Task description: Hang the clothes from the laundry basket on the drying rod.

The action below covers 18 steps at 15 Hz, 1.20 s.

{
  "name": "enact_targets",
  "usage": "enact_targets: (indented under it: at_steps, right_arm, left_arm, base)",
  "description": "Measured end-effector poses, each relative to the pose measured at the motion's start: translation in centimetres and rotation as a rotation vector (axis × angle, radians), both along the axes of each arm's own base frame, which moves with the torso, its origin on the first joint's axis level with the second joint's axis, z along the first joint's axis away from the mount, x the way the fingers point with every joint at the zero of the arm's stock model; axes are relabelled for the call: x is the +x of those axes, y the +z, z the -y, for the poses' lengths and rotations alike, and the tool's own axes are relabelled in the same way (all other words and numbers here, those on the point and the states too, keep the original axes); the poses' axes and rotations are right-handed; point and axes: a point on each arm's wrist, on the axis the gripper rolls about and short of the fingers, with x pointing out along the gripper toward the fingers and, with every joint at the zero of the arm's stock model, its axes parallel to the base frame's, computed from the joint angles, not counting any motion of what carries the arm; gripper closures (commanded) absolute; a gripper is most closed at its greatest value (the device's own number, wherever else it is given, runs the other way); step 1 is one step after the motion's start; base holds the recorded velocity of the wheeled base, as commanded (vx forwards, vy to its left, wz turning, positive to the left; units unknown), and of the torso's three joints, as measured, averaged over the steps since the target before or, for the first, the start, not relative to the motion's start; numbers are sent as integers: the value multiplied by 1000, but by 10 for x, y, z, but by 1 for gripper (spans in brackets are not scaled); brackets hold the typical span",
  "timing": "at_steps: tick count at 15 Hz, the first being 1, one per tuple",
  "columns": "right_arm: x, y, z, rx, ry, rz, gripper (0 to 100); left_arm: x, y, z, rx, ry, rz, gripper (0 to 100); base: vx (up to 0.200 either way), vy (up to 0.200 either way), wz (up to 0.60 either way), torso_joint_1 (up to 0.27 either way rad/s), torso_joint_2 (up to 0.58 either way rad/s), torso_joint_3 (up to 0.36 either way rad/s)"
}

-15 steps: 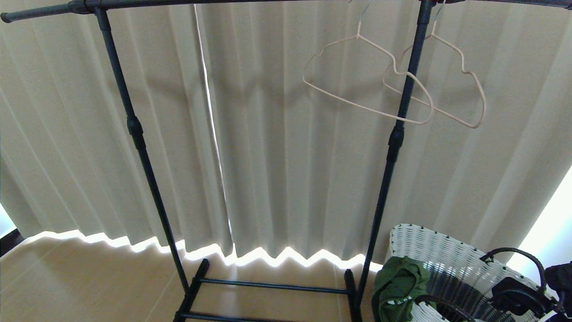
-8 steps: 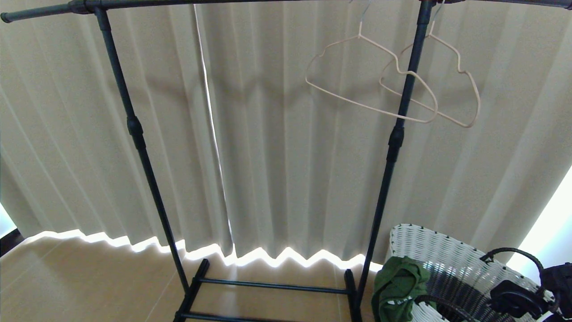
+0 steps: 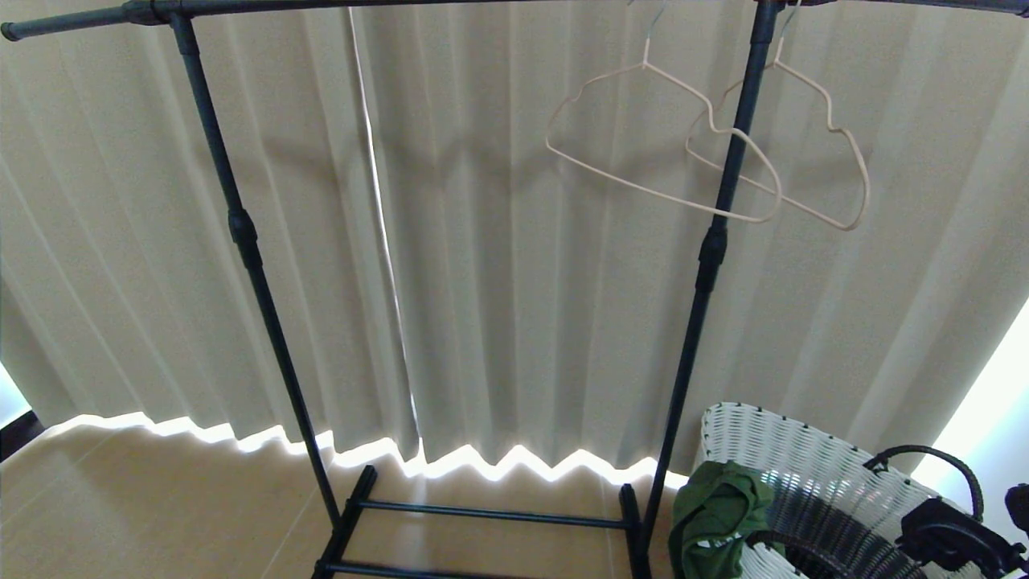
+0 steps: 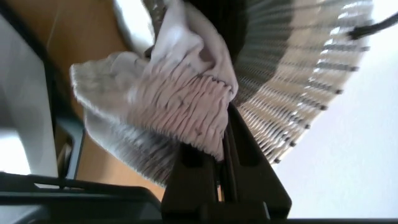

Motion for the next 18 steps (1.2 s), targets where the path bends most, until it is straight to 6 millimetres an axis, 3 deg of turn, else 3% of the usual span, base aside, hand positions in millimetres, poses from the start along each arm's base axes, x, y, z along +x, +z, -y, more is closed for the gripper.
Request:
enact_targets:
  at_steps: [10, 14, 18]
  right_arm:
    - [-71, 59, -4, -35, 7, 682, 100]
    - [-84, 64, -5, -40, 12, 783, 100]
    - [-87, 65, -5, -42, 15, 804, 100]
  left_arm:
    - [0, 0, 0, 28, -3, -9, 0]
    - [0, -1, 0, 51, -6, -17, 0]
    - [0, 0, 0, 49, -6, -16, 0]
  base:
    - [0, 0, 0, 0, 0, 0]
    - [0, 0, 0, 0, 0, 0]
    - [-200, 0, 0, 5, 4, 4]
